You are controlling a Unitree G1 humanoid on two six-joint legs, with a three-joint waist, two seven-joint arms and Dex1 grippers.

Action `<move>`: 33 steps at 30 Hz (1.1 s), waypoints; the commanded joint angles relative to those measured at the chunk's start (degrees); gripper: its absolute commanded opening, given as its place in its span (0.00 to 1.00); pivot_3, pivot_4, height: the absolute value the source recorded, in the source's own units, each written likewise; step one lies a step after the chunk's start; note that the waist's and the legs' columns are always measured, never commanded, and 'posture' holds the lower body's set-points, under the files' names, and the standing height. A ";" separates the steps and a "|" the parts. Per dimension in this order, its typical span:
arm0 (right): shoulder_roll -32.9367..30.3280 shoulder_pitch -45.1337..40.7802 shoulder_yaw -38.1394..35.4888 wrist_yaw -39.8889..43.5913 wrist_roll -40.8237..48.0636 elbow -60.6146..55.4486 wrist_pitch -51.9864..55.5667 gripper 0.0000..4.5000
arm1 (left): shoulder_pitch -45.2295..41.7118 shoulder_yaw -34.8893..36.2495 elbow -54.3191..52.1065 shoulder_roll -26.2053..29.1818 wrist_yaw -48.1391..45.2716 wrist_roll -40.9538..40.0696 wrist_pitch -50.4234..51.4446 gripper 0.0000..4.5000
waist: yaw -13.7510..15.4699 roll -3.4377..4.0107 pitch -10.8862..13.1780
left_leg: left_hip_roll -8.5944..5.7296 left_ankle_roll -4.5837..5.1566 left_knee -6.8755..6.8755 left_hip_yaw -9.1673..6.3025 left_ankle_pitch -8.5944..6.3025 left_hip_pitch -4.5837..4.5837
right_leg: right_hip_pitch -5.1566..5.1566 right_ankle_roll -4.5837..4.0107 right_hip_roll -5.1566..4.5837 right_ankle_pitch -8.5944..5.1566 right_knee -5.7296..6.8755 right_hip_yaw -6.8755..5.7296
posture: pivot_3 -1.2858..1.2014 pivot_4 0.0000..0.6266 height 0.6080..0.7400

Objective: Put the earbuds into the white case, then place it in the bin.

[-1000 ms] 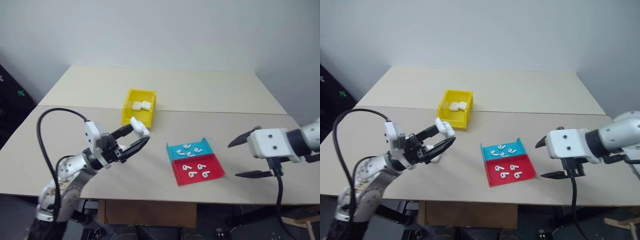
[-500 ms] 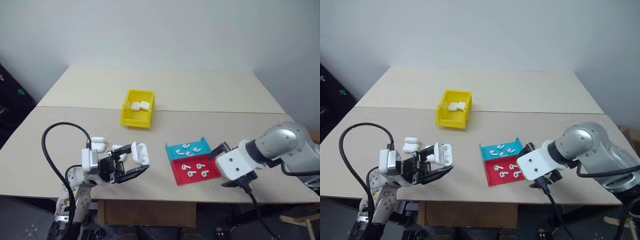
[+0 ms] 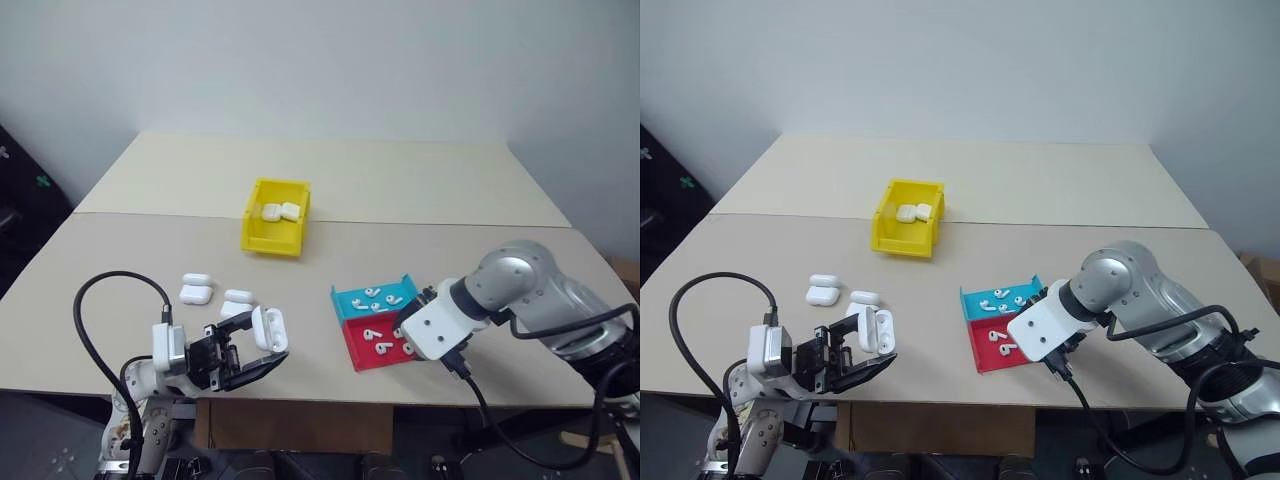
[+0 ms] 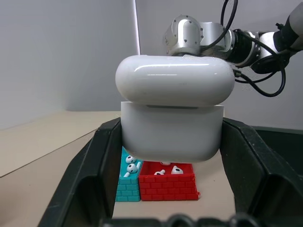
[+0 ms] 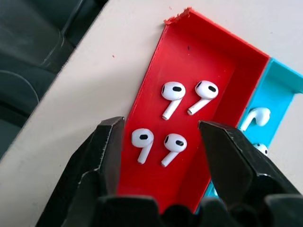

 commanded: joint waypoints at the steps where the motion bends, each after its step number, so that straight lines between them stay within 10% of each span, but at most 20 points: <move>1: -0.15 -0.80 -0.21 1.73 -1.05 1.11 -3.80 0.67 | 0.56 0.86 -3.51 0.56 1.04 -0.80 -0.08 0.62 | -0.11 0.01 0.00 | 0.00 0.00 0.00 0.00 0.00 0.00 | 0.00 0.00 0.00 0.00 -0.01 0.00 | 0.52 0.24 1.00; 33: 5.34 -2.06 2.24 1.39 -6.70 10.93 -11.61 0.58 | 2.15 0.52 -5.67 2.73 4.67 1.25 0.37 0.62 | -0.31 0.02 -0.01 | 0.02 0.01 -0.01 0.00 -0.01 0.06 | 0.01 -0.01 0.03 0.00 0.04 0.00 | 0.52 0.24 1.00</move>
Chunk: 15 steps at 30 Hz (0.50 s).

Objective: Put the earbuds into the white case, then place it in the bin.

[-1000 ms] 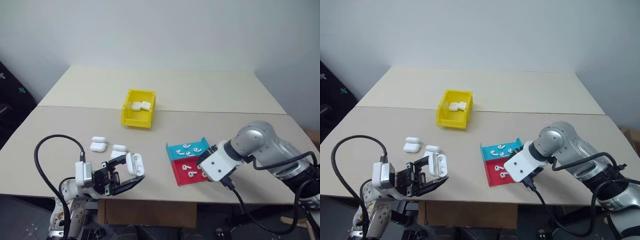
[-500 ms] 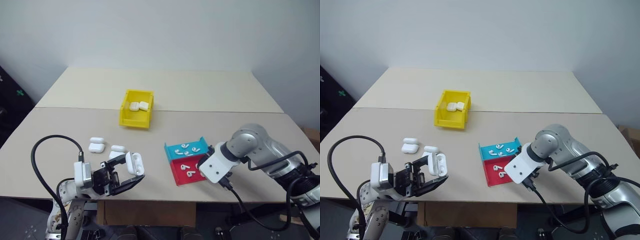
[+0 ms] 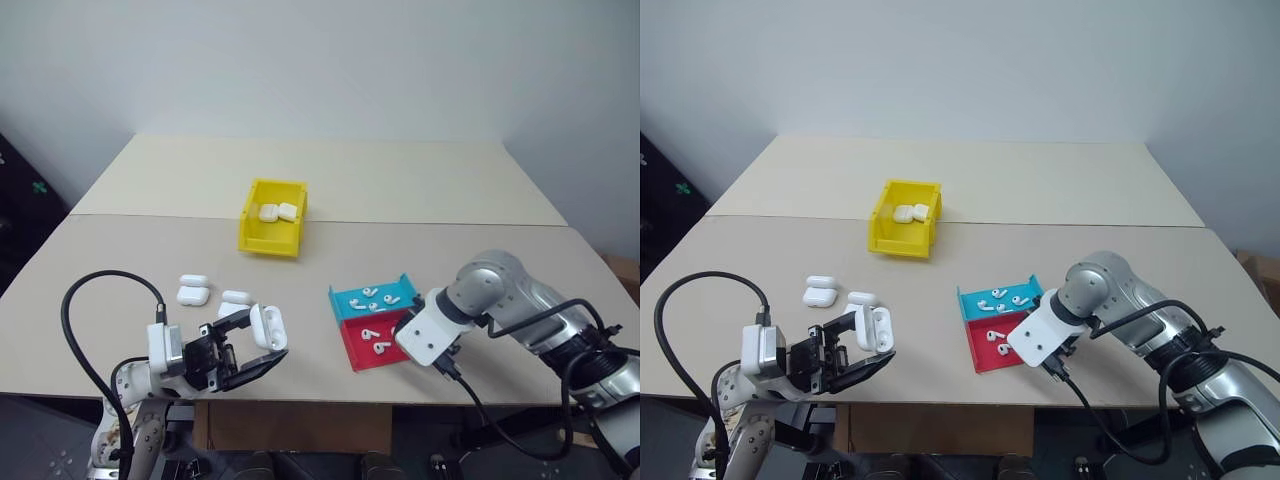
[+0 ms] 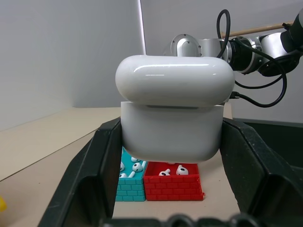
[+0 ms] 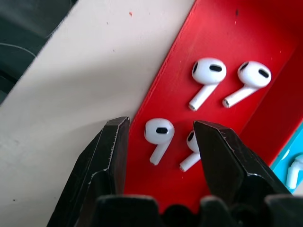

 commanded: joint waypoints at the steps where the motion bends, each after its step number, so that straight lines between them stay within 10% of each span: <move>1: -0.16 -1.25 -0.73 0.92 -0.14 0.00 -1.92 0.58 | 0.03 0.46 -2.33 0.83 0.57 0.51 -0.43 0.62 | 0.02 0.00 0.00 | 0.00 0.00 0.00 0.00 0.00 0.00 | 0.00 0.00 0.00 0.00 0.00 0.00 | 0.52 0.24 1.00; 7: 0.28 -1.47 -0.71 0.29 -1.32 1.58 -3.17 0.39 | -0.08 0.31 -2.30 0.97 1.25 1.21 -0.40 0.62 | 0.01 0.00 0.00 | 0.00 0.00 0.00 0.00 0.00 0.01 | 0.00 0.00 0.00 0.00 0.00 0.00 | 0.52 0.24 1.00; 15: 0.93 -2.05 -0.87 0.31 -1.55 2.44 -3.85 0.39 | 0.05 0.08 -2.82 1.20 2.18 1.70 0.03 0.62 | 0.02 0.00 0.00 | 0.00 0.00 0.00 0.00 0.00 0.00 | 0.01 0.00 0.00 0.00 0.00 0.00 | 0.52 0.24 1.00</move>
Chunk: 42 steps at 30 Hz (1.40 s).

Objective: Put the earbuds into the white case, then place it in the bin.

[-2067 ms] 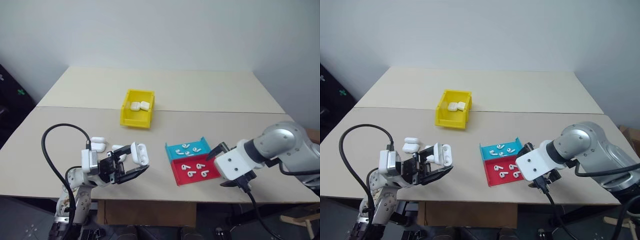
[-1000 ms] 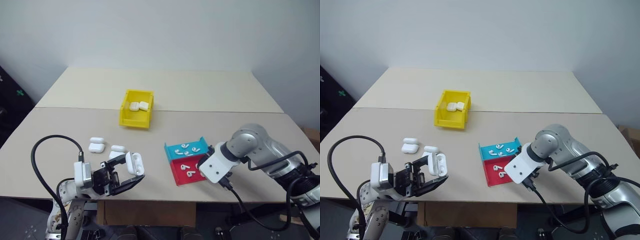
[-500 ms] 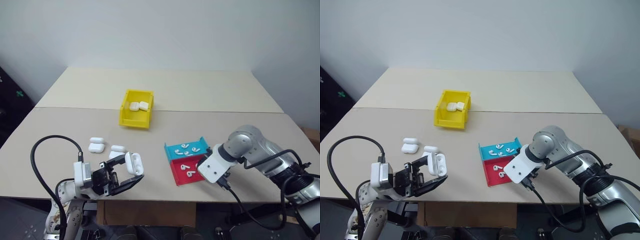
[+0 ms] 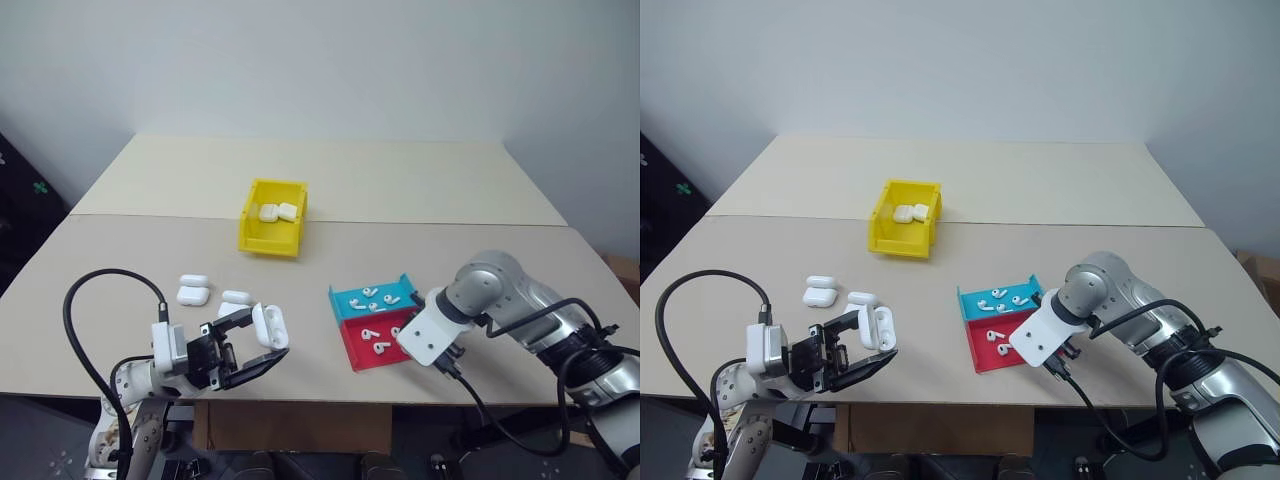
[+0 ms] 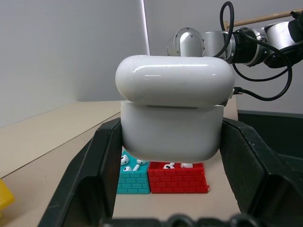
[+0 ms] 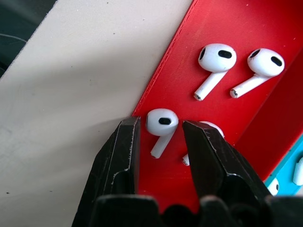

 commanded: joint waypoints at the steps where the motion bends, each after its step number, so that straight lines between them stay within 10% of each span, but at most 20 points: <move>1: 0.31 -1.79 -0.77 0.43 -0.20 0.29 -1.50 0.39 | -0.05 0.08 -2.33 0.53 0.58 0.00 -0.09 0.62 | 0.00 0.00 0.00 | 0.00 0.00 0.00 0.00 0.00 0.00 | 0.00 0.00 0.00 0.00 0.00 0.00 | 0.52 0.24 1.00; 9: 0.41 -2.05 -0.46 0.44 -1.49 1.88 -3.73 0.39 | 0.05 0.10 -2.16 0.63 0.68 -0.02 -0.34 0.62 | -0.02 0.00 0.00 | 0.00 0.00 0.00 0.00 0.00 0.00 | 0.00 0.00 0.00 0.00 0.00 0.00 | 0.52 0.24 1.00; 13: 0.47 -1.80 -0.62 0.29 -1.61 1.95 -3.74 0.19 | 0.23 0.47 -1.99 1.23 0.55 -0.07 -0.21 0.62 | -0.01 0.00 0.00 | 0.00 0.00 0.00 0.00 0.00 0.01 | 0.00 0.00 0.00 0.00 0.00 0.00 | 0.52 0.24 1.00; 42: -1.15 -4.16 -4.87 0.53 4.41 -8.77 11.27 0.19 | -0.96 -0.62 -1.29 1.24 1.73 1.48 -0.03 0.62 | 0.00 0.01 0.00 | 0.03 0.00 -0.01 0.01 0.00 0.02 | 0.01 -0.01 0.00 0.00 0.00 -0.01 | 0.52 0.24 1.00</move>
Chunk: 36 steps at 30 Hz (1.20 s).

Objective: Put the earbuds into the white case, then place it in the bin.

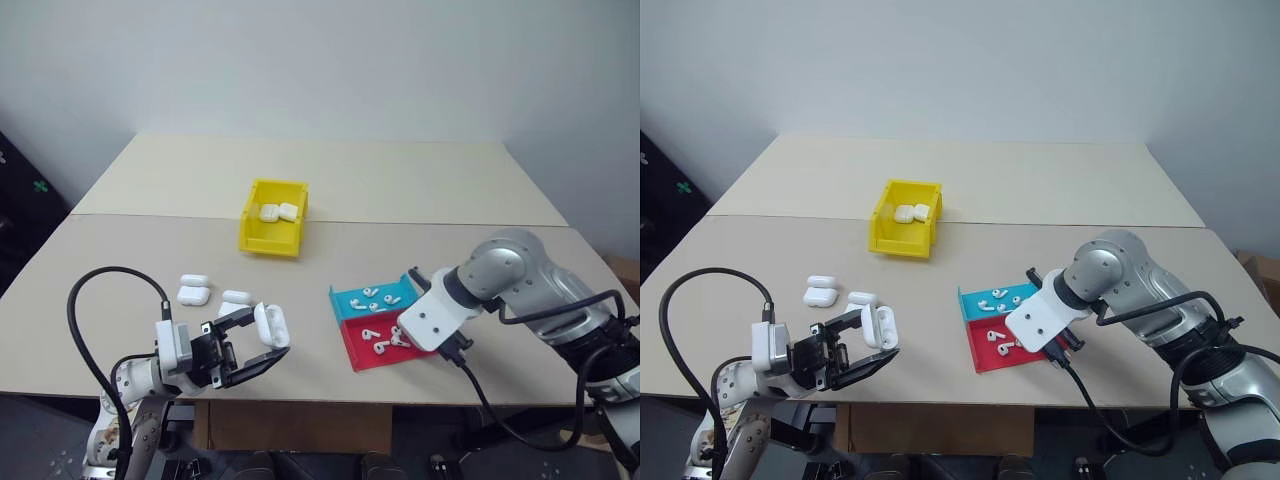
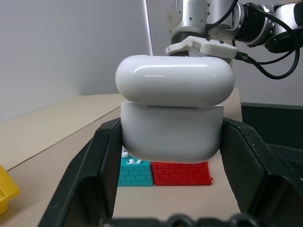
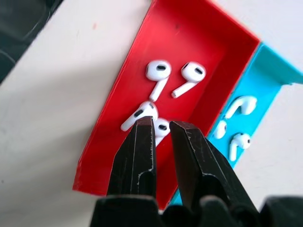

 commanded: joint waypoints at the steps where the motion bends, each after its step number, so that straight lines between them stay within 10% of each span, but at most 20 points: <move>1: 1.17 -2.34 -0.41 -1.20 -2.08 1.75 -0.61 0.19 | -0.68 -0.13 -1.44 0.20 0.55 -0.07 0.07 0.62 | -0.05 0.00 0.00 | 0.00 0.00 0.00 0.00 0.00 0.00 | 0.00 0.00 0.00 0.00 0.01 0.00 | 0.52 0.24 1.00; 8: 2.96 -3.27 0.87 -1.69 -4.41 6.08 -2.83 0.39 | -0.30 -0.07 -1.97 0.61 1.17 0.21 0.52 0.62 | -0.02 0.00 0.00 | 0.00 0.01 -0.01 0.00 -0.01 -0.02 | -0.01 0.00 0.01 -0.01 -0.01 0.00 | 0.52 0.24 1.00; 36: 7.17 -2.53 3.97 -2.75 -10.87 13.76 -3.99 0.39 | 1.15 -0.47 -3.03 0.67 2.83 2.14 0.15 0.62 | -0.06 0.00 0.00 | 0.00 0.01 0.00 0.01 -0.01 -0.01 | -0.02 -0.01 0.02 0.00 0.02 0.00 | 0.52 0.24 1.00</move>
